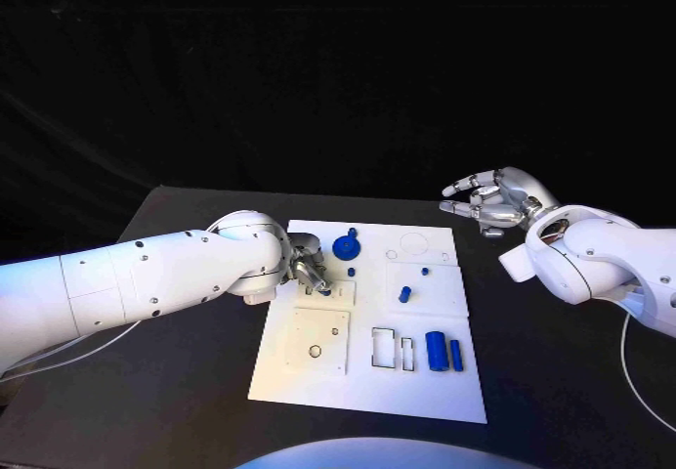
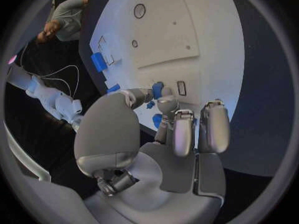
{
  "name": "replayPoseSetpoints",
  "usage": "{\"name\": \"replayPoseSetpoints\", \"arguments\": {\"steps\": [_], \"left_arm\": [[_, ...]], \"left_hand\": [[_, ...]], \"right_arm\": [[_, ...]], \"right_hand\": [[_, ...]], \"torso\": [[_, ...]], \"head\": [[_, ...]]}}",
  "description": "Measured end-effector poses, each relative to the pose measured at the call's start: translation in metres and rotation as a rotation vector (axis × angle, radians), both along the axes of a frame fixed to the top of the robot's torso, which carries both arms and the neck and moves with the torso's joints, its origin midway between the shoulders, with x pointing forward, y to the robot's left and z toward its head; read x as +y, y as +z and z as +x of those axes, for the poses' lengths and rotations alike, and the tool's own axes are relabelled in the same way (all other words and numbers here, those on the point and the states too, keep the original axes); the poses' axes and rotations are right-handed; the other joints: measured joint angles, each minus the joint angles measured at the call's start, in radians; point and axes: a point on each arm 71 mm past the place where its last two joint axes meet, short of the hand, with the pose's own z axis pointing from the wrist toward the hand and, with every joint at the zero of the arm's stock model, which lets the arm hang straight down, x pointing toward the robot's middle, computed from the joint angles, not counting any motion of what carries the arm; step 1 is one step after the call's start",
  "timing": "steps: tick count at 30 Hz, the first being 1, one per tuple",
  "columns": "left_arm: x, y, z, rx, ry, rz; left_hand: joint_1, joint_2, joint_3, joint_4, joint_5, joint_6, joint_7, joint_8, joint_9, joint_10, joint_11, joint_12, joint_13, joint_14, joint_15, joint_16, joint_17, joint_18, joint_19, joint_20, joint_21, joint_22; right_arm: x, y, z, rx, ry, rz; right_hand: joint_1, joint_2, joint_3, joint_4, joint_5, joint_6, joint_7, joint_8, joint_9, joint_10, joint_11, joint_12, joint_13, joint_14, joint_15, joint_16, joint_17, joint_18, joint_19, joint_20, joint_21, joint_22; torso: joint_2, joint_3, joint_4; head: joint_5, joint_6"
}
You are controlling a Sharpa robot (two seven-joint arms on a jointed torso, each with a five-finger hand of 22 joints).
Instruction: Assemble the parts on the task board
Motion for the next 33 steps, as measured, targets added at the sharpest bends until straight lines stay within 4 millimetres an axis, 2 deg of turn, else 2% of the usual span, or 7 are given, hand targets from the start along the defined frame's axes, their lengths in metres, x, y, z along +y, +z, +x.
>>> {"name": "replayPoseSetpoints", "arguments": {"steps": [12, 16, 24, 30, 33], "left_arm": [[-0.0007, -0.0002, -0.0007, 0.006, -0.014, 0.010], [-0.0010, -0.0003, -0.0007, 0.007, -0.016, 0.012], [-0.0015, -0.0006, -0.0006, 0.008, -0.018, 0.014], [-0.0029, -0.0011, 0.0007, 0.009, -0.018, 0.015], [-0.0036, -0.0014, 0.0014, 0.010, -0.017, 0.016]], "left_hand": [[-0.004, 0.004, 0.003, 0.003, 0.005, 0.000, 0.000, 0.006, 0.003, 0.000, 0.000, 0.000, -0.002, 0.000, 0.000, 0.000, 0.000, 0.000, 0.000, 0.000, 0.000, 0.000], [-0.016, 0.017, 0.007, 0.007, 0.005, 0.000, 0.000, 0.015, 0.009, 0.000, 0.000, -0.007, -0.016, -0.001, 0.000, 0.000, 0.000, 0.000, 0.000, 0.000, 0.000, 0.000], [-0.025, 0.025, 0.011, 0.011, 0.004, 0.000, 0.000, 0.023, 0.017, 0.005, -0.005, -0.008, -0.025, 0.000, -0.007, 0.000, 0.000, 0.000, 0.004, -0.004, 0.000, 0.002], [-0.039, 0.040, 0.015, 0.015, 0.004, 0.000, 0.000, 0.034, 0.030, 0.005, -0.005, -0.008, -0.034, 0.000, -0.007, 0.000, 0.000, 0.000, 0.004, -0.004, 0.000, 0.002], [-0.039, 0.040, 0.017, 0.017, 0.004, 0.000, 0.000, 0.035, 0.029, 0.005, -0.005, -0.012, -0.036, 0.000, -0.007, 0.000, 0.000, 0.000, 0.004, -0.004, 0.000, 0.002]], "right_arm": [[0.0006, -0.0007, -0.0001, 0.002, 0.001, 0.000], [0.0009, -0.0007, -0.0001, 0.002, 0.002, 0.000], [0.0014, -0.0009, -0.0002, 0.002, 0.003, 0.001], [0.0017, -0.0008, -0.0003, 0.002, 0.004, 0.001], [0.0018, -0.0008, -0.0003, 0.001, 0.004, 0.001]], "right_hand": [[0.000, 0.000, 0.000, 0.000, 0.000, 0.000, 0.000, 0.000, 0.000, 0.000, 0.000, 0.000, 0.000, 0.000, 0.000, 0.000, 0.000, 0.000, 0.000, 0.000, 0.000, 0.000], [0.000, 0.000, 0.000, 0.000, 0.000, 0.000, 0.000, 0.000, 0.000, 0.000, 0.000, 0.000, 0.000, 0.000, 0.000, 0.000, 0.000, 0.000, 0.000, 0.000, 0.000, 0.000], [0.000, 0.000, 0.000, 0.000, 0.000, 0.000, 0.000, 0.000, 0.000, 0.000, 0.000, 0.000, -0.001, 0.000, 0.000, 0.000, 0.000, 0.000, 0.000, 0.000, -0.004, -0.001], [0.000, 0.000, 0.000, 0.000, 0.000, 0.000, 0.000, 0.000, 0.000, 0.000, 0.000, 0.000, -0.001, 0.000, 0.000, 0.000, 0.000, 0.000, 0.000, 0.000, -0.004, -0.001], [0.000, 0.000, 0.000, 0.000, 0.000, 0.000, 0.000, 0.000, 0.000, 0.000, 0.000, 0.000, -0.001, 0.000, 0.000, 0.000, 0.000, 0.000, 0.000, 0.000, -0.004, -0.001]], "torso": [[0.000, 0.0000, 0.0008], [0.000, 0.0007, 0.0003], [0.001, 0.0014, -0.0008], [0.001, 0.0012, -0.0007], [0.001, 0.0007, -0.0008]], "head": [[-0.002, 0.001], [-0.002, 0.000], [-0.003, -0.002], [-0.005, -0.002], [-0.007, -0.002]]}}
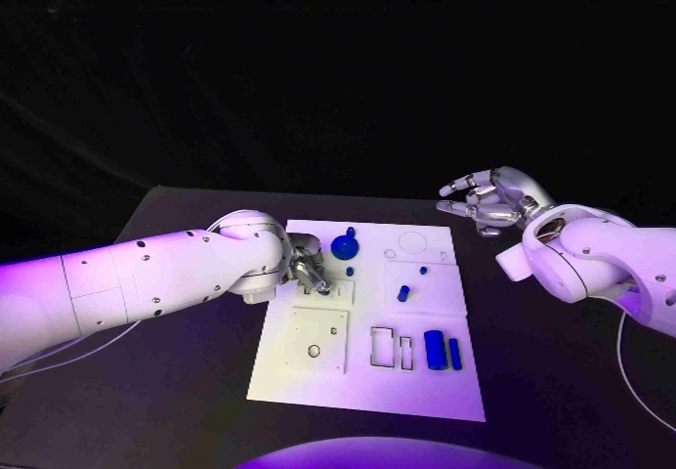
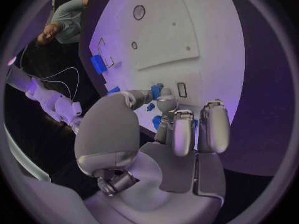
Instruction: Assemble the parts on the task board
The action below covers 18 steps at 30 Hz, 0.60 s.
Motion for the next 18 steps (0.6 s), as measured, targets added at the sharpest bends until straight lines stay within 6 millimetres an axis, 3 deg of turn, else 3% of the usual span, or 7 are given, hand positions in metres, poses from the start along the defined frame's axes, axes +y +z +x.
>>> {"name": "replayPoseSetpoints", "arguments": {"steps": [18], "left_arm": [[-0.0026, -0.0010, 0.0018, 0.002, 0.004, 0.007]], "left_hand": [[-0.008, 0.006, 0.003, 0.003, -0.006, 0.003, -0.004, 0.000, -0.001, 0.005, -0.002, 0.000, -0.002, 0.000, 0.000, 0.000, 0.000, 0.000, 0.000, 0.000, 0.000, 0.000]], "right_arm": [[-0.0003, 0.0000, -0.0001, 0.000, 0.000, 0.000]], "right_hand": [[0.000, 0.000, 0.004, 0.004, 0.006, 0.000, 0.000, 0.004, -0.001, 0.000, 0.000, 0.000, 0.000, 0.000, 0.000, 0.000, 0.001, 0.000, 0.000, 0.000, 0.000, -0.001]], "torso": [[0.000, -0.0007, 0.0016]], "head": [[-0.008, -0.002]]}}
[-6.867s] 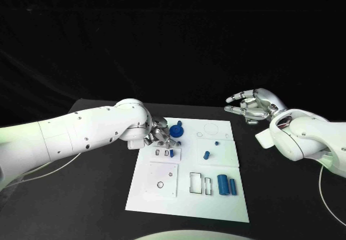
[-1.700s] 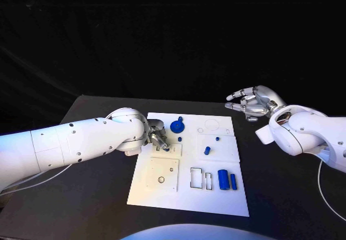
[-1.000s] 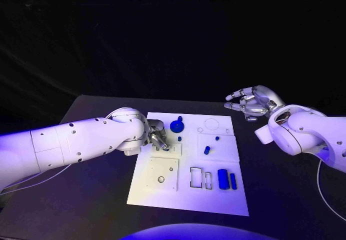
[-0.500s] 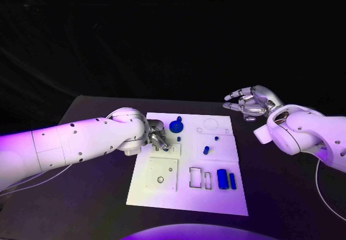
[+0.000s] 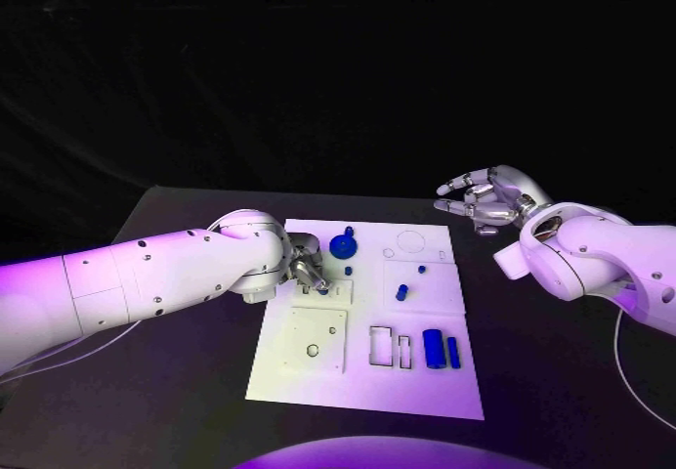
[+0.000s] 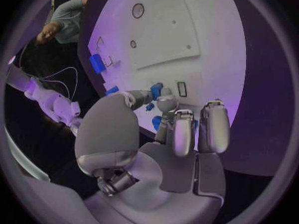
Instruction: Assemble the parts on the task board
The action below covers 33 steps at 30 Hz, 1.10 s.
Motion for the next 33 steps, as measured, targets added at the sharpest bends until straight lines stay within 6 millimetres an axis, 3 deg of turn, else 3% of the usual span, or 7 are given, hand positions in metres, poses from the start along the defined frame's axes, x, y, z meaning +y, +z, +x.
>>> {"name": "replayPoseSetpoints", "arguments": {"steps": [5, 8, 9, 15, 19, 23, 33], "left_arm": [[-0.0002, -0.0001, 0.0004, 0.002, -0.001, 0.003], [-0.0003, -0.0003, 0.0006, 0.004, -0.002, 0.005], [-0.0002, -0.0003, 0.0007, 0.005, -0.002, 0.006], [-0.0001, -0.0004, 0.0010, 0.008, -0.004, 0.009], [0.0001, -0.0006, 0.0010, 0.011, -0.006, 0.011], [-0.0002, -0.0015, 0.0007, 0.015, -0.009, 0.014], [-0.0005, -0.0020, 0.0006, 0.020, -0.012, 0.016]], "left_hand": [[-0.008, 0.003, 0.000, 0.000, -0.005, 0.000, 0.000, 0.000, 0.002, 0.000, 0.000, 0.000, -0.003, 0.000, 0.000, 0.000, 0.000, 0.000, 0.000, 0.000, 0.000, 0.000], [-0.031, 0.007, 0.000, 0.000, -0.006, -0.004, -0.004, 0.000, 0.009, 0.000, 0.000, 0.000, -0.005, -0.003, -0.003, 0.000, 0.000, 0.000, 0.004, -0.004, 0.000, 0.000], [-0.040, -0.001, 0.045, -0.045, -0.007, -0.005, -0.005, 0.000, 0.009, 0.000, 0.000, 0.000, -0.006, -0.004, -0.004, 0.000, 0.000, 0.000, 0.004, -0.004, 0.000, 0.000], [-0.075, -0.015, 0.036, -0.083, -0.010, -0.002, -0.009, 0.004, 0.010, 0.005, -0.006, 0.006, -0.010, 0.000, -0.007, 0.000, 0.000, 0.000, 0.004, -0.004, 0.000, 0.000], [-0.089, -0.015, -0.031, -0.045, -0.011, 0.020, -0.030, 0.000, 0.007, 0.004, -0.014, 0.024, 0.001, 0.000, -0.007, 0.000, 0.000, 0.000, 0.004, -0.004, 0.000, 0.000], [-0.096, -0.015, -0.113, 0.004, -0.014, 0.035, -0.034, 0.000, 0.005, 0.003, -0.018, 0.029, 0.006, 0.000, -0.007, 0.000, 0.000, 0.000, 0.004, -0.004, -0.004, 0.000], [-0.115, 0.003, -0.176, 0.018, -0.014, 0.036, -0.028, -0.004, 0.004, 0.003, -0.018, 0.035, 0.009, 0.000, -0.007, 0.000, 0.000, 0.000, 0.007, -0.007, -0.004, 0.000]], "right_arm": [[-0.0004, 0.0000, 0.0000, 0.000, -0.001, 0.000], [-0.0005, 0.0000, -0.0001, 0.000, -0.001, 0.000], [-0.0006, -0.0001, -0.0001, 0.000, -0.001, 0.000], [-0.0013, -0.0001, -0.0001, 0.000, -0.002, -0.001], [-0.0015, -0.0001, -0.0002, 0.000, -0.003, -0.001], [-0.0015, -0.0001, -0.0002, 0.000, -0.003, -0.001], [-0.0018, -0.0004, -0.0003, 0.001, -0.003, -0.001]], "right_hand": [[0.000, 0.000, 0.000, 0.000, 0.000, 0.000, 0.000, 0.000, 0.000, 0.000, 0.000, 0.000, 0.000, 0.000, 0.000, 0.000, 0.000, 0.000, 0.000, 0.000, 0.000, 0.000], [0.000, 0.000, 0.000, 0.000, 0.000, 0.000, 0.000, 0.000, 0.000, 0.000, 0.000, 0.000, -0.002, 0.000, 0.000, 0.000, 0.000, 0.015, 0.000, 0.000, -0.005, -0.002], [0.000, 0.000, 0.000, 0.000, 0.000, 0.000, 0.000, 0.000, 0.000, 0.000, 0.000, 0.000, -0.002, 0.000, 0.000, 0.000, 0.000, 0.015, 0.000, 0.000, -0.005, -0.002], [0.000, 0.000, 0.000, 0.000, 0.000, 0.000, 0.000, 0.000, 0.000, 0.000, 0.000, -0.004, -0.005, 0.000, 0.000, -0.004, 0.000, 0.015, -0.004, -0.004, -0.005, -0.004], [0.000, 0.000, 0.000, 0.000, 0.000, 0.000, 0.000, 0.000, 0.000, 0.000, 0.000, -0.004, -0.005, 0.000, 0.000, -0.004, 0.000, 0.015, -0.004, -0.003, -0.006, -0.004], [0.000, 0.000, -0.003, 0.003, 0.000, 0.000, 0.000, 0.000, 0.000, 0.000, 0.000, -0.004, -0.005, 0.000, 0.000, -0.004, 0.000, 0.015, -0.007, 0.000, -0.010, -0.005], [-0.004, 0.004, -0.003, 0.003, 0.000, 0.000, 0.000, 0.000, -0.001, 0.000, 0.000, -0.004, -0.005, 0.000, 0.000, -0.004, 0.000, 0.015, -0.007, 0.000, -0.010, -0.005]], "torso": [[0.000, 0.0001, 0.0000], [0.000, 0.0001, 0.0000], [0.000, 0.0001, 0.0000], [-0.001, 0.0001, 0.0000], [-0.001, 0.0000, 0.0001], [-0.001, 0.0000, 0.0003], [-0.001, -0.0003, 0.0004]], "head": [[-0.001, -0.001], [-0.002, -0.001], [-0.002, -0.002], [-0.003, -0.002], [-0.003, -0.001], [-0.002, -0.001], [-0.002, -0.001]]}}
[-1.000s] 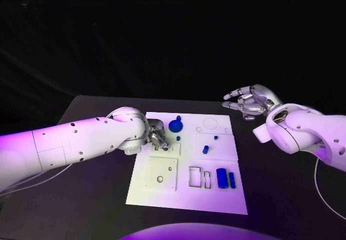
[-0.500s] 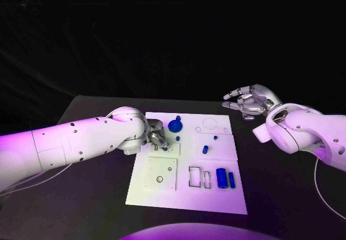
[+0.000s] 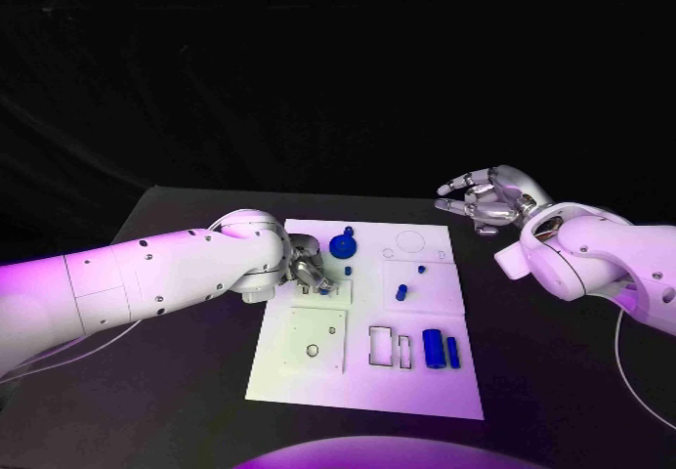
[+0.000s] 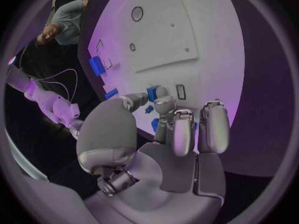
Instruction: Assemble the parts on the task board
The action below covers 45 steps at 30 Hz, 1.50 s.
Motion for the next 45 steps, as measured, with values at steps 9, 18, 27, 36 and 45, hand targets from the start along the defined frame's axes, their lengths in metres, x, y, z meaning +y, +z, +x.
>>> {"name": "replayPoseSetpoints", "arguments": {"steps": [9, 18, 27, 36, 45], "left_arm": [[0.001, 0.000, 0.000, 0.001, 0.001, -0.001], [0.009, 0.013, 0.001, -0.017, 0.018, -0.029], [0.018, 0.037, 0.011, -0.050, 0.049, -0.063], [0.045, 0.064, 0.038, -0.103, 0.126, -0.052], [0.050, 0.061, 0.052, -0.100, 0.153, -0.023]], "left_hand": [[-0.012, 0.009, -0.018, -0.001, 0.000, 0.000, 0.000, -0.004, 0.000, 0.000, 0.000, 0.005, 0.003, 0.000, 0.000, 0.000, 0.000, 0.000, 0.000, 0.000, 0.000, -0.002], [-0.015, 0.006, -0.048, -0.001, 0.000, -0.018, 0.010, -0.023, -0.007, -0.013, 0.013, -0.003, -0.021, 0.000, 0.000, 0.000, 0.000, 0.000, -0.004, -0.004, -0.008, -0.014], [-0.029, 0.000, -0.090, 0.000, 0.000, -0.024, 0.016, -0.032, -0.012, -0.027, 0.021, -0.015, -0.037, 0.000, 0.000, 0.000, 0.000, 0.000, -0.018, 0.000, -0.021, -0.034], [-0.006, 0.012, -0.139, -0.001, 0.000, -0.083, 0.054, -0.122, -0.071, -0.079, 0.051, -0.059, -0.099, 0.000, 0.023, 0.000, 0.000, 0.000, -0.047, 0.018, -0.044, -0.067], [0.005, 0.016, -0.161, -0.001, 0.000, -0.108, 0.071, -0.161, -0.104, -0.118, 0.065, -0.085, -0.137, 0.000, 0.036, 0.000, 0.000, 0.000, -0.054, 0.025, -0.046, -0.075]], "right_arm": [[-0.001, -0.001, 0.000, 0.002, -0.002, -0.001], [-0.003, -0.003, -0.001, 0.007, -0.006, -0.001], [-0.003, -0.005, -0.001, 0.010, -0.008, -0.001], [-0.005, -0.006, -0.001, 0.012, -0.012, -0.002], [-0.005, -0.006, -0.001, 0.012, -0.012, -0.001]], "right_hand": [[-0.004, -0.004, 0.000, 0.000, 0.000, 0.000, 0.000, 0.000, 0.000, 0.000, 0.000, 0.000, -0.002, 0.000, 0.000, 0.000, 0.000, 0.000, 0.000, 0.000, 0.000, -0.002], [-0.004, -0.004, 0.000, 0.006, 0.000, 0.000, 0.000, 0.000, 0.000, -0.004, -0.004, 0.000, -0.004, 0.000, 0.000, 0.000, 0.000, 0.000, 0.000, 0.000, -0.006, -0.003], [-0.004, -0.004, 0.000, 0.005, 0.000, 0.000, 0.000, 0.000, 0.000, -0.004, -0.004, 0.000, -0.004, 0.000, 0.000, 0.000, 0.000, 0.000, 0.000, 0.000, -0.006, -0.003], [-0.008, -0.008, -0.003, 0.008, 0.000, -0.004, -0.004, 0.004, -0.001, -0.004, -0.004, 0.000, -0.004, 0.000, 0.000, -0.004, 0.000, 0.000, 0.000, 0.000, -0.006, -0.004], [-0.008, -0.008, -0.003, 0.008, 0.000, -0.004, -0.004, 0.004, -0.001, -0.004, -0.004, 0.000, -0.004, 0.000, 0.000, -0.004, 0.000, 0.000, 0.000, 0.000, -0.006, -0.004]], "torso": [[0.000, 0.0000, -0.0004], [-0.001, -0.0003, -0.0008], [-0.001, -0.0001, -0.0004], [0.000, -0.0002, -0.0001], [0.003, -0.0021, -0.0007]], "head": [[-0.001, 0.003], [-0.005, 0.011], [-0.004, 0.020], [-0.001, 0.023], [0.002, 0.026]]}}
